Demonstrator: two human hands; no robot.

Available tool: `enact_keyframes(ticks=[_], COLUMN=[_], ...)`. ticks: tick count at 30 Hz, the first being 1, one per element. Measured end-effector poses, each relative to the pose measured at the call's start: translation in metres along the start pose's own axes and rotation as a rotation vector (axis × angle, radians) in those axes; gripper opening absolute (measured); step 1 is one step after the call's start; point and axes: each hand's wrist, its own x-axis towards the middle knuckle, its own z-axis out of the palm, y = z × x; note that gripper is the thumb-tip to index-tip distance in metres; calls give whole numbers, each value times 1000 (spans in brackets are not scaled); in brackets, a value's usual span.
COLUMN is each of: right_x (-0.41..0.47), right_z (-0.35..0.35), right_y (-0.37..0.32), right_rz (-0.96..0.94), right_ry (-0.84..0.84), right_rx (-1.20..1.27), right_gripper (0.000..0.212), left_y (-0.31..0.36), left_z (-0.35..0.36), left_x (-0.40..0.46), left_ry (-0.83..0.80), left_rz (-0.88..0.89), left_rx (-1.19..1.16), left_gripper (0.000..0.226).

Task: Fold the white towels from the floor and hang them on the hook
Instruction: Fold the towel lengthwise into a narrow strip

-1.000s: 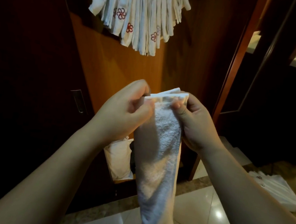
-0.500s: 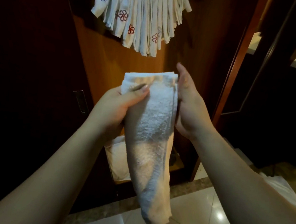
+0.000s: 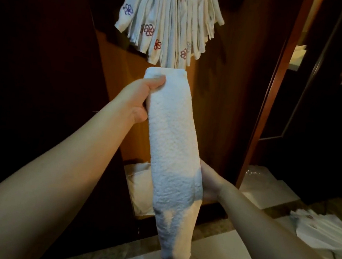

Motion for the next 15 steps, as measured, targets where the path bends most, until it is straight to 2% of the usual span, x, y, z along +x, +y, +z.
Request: enact_keyframes(ticks=[5, 9, 13, 15], right_x=[-9, -14, -20, -22], right_z=[-1, -3, -5, -3], right_y=[-3, -5, -5, -6], right_rz=[-35, -83, -162, -197], right_ry=[-43, -93, -113, -44], right_rx=[-9, 110, 82, -15], right_gripper=[62, 78, 64, 57], left_y=[7, 16, 23, 24], left_z=[-4, -6, -4, -2], left_x=[8, 5, 3, 2], left_ry=[7, -96, -124, -129], left_rz=[0, 5, 14, 15], left_rx=[-6, -15, -9, -1], left_gripper=[46, 51, 48, 46])
